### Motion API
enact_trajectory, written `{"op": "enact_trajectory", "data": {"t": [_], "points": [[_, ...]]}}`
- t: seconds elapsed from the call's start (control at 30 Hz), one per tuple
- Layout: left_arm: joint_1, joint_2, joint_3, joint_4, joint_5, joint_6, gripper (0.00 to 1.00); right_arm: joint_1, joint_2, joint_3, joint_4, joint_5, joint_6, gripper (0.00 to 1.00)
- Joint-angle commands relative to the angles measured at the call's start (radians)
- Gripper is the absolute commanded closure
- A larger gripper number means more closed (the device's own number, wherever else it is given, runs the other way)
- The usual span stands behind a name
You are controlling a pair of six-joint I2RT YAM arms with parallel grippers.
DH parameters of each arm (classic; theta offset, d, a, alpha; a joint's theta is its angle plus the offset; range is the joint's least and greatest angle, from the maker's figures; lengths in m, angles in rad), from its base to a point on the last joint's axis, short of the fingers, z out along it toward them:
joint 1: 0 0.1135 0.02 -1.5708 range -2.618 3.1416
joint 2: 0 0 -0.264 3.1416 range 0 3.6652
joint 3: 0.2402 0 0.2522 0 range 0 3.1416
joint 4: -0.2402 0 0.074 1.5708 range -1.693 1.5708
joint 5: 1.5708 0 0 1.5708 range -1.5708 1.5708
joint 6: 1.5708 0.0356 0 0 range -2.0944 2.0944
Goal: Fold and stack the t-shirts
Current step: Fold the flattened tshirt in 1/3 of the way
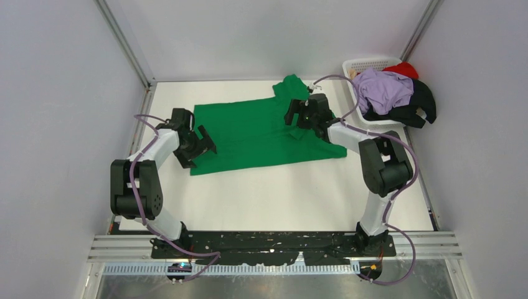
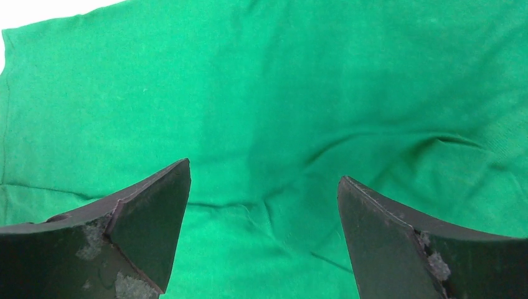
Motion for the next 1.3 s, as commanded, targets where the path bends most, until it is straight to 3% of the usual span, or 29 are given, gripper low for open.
{"op": "enact_trajectory", "data": {"t": [0.0, 0.47, 0.77, 1.27], "points": [[0.0, -0.023, 0.024, -0.001, 0.025, 0.016, 0.0, -0.011, -0.115, -0.08, -0.017, 0.086, -0.015, 0.05], [-0.002, 0.005, 0.046, -0.006, 0.029, 0.017, 0.0, -0.023, 0.013, -0.021, -0.02, 0.075, 0.034, 0.05], [-0.002, 0.016, 0.052, -0.004, 0.032, 0.018, 0.0, -0.021, 0.093, 0.006, 0.079, -0.097, 0.035, 0.05], [-0.003, 0.017, 0.054, -0.008, 0.028, 0.021, 0.0, -0.007, 0.235, 0.188, 0.189, -0.204, 0.152, 0.05]]}}
